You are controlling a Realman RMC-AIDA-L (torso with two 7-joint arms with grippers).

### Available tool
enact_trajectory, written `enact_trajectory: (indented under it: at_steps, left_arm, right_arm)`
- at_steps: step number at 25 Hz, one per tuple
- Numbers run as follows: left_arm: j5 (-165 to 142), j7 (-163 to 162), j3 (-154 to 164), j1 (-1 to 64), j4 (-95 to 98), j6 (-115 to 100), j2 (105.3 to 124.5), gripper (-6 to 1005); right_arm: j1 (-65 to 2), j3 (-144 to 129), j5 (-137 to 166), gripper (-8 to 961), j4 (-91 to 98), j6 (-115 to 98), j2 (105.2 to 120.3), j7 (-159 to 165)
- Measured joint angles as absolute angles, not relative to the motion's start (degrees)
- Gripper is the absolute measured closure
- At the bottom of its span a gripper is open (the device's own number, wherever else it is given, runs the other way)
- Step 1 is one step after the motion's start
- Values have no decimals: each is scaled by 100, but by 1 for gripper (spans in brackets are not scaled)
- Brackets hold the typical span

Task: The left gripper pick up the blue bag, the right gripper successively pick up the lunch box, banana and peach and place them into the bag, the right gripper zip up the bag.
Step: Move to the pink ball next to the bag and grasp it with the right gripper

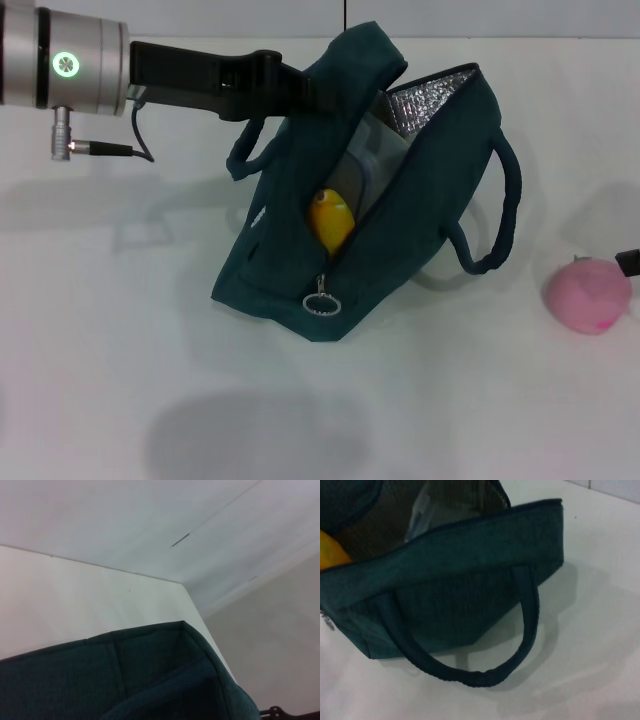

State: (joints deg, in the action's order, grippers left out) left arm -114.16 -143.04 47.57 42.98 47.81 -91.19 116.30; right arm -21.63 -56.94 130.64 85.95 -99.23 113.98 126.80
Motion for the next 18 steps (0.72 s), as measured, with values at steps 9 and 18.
enact_trajectory:
  at_steps: [9,18]
  left_arm:
    - [-11418,-14283,4783,4309,4781,-9111,11637,945]
    - [-11409,-14238,4764,4273,4738,-9114,11651,945]
  right_arm:
    - [-2593,-5887,13593,282,7562,-9556,11516,12668]
    - [-2719,-6355,13931,283,7267,-9068,11530,12715]
